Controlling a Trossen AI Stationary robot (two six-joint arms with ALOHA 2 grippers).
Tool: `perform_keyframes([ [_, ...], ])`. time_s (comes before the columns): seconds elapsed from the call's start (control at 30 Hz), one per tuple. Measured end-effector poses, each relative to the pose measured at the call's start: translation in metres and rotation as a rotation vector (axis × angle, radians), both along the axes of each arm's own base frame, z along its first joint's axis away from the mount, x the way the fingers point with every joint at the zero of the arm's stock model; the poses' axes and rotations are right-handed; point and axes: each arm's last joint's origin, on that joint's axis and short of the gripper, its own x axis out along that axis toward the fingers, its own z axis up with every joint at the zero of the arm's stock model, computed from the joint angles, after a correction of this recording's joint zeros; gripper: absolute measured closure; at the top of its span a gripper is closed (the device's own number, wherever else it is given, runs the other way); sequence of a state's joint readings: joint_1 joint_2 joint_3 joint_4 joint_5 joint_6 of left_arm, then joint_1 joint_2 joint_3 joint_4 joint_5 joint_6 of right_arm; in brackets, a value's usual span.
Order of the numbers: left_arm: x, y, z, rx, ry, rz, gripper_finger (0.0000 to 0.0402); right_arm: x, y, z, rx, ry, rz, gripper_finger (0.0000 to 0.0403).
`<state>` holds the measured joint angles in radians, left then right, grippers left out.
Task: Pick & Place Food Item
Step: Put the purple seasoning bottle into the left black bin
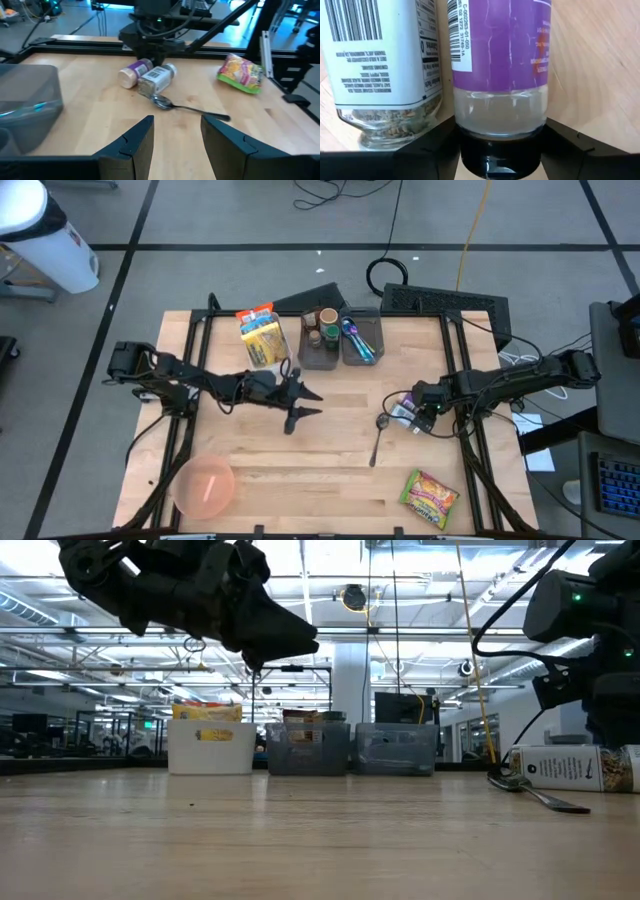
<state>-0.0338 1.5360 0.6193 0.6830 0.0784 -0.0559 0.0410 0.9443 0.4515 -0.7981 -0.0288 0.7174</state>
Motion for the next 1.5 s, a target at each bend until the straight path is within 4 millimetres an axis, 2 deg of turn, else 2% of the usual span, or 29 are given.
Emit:
perform_keyframes([
  [0.13,0.000,-0.007,0.000,-0.006,0.001,-0.021,0.0231,0.000,0.000,0.000,0.005,0.004,0.004,0.0206],
  [0.4,-0.001,-0.014,0.000,-0.026,0.004,-0.039,0.0231,-0.001,0.002,0.000,0.052,0.006,0.041,0.0204],
  [1.03,-0.001,-0.012,0.000,0.023,-0.003,0.014,0.0231,-0.001,0.000,0.001,0.025,0.004,0.108,0.0206],
  [1.3,0.000,-0.011,0.001,0.042,-0.009,0.018,0.0231,0.006,-0.001,0.025,-0.037,-0.005,0.138,0.0206],
  [1.5,0.002,-0.004,0.004,-0.028,-0.030,0.145,0.0231,0.021,-0.002,0.057,-0.104,-0.118,0.180,0.0206],
])
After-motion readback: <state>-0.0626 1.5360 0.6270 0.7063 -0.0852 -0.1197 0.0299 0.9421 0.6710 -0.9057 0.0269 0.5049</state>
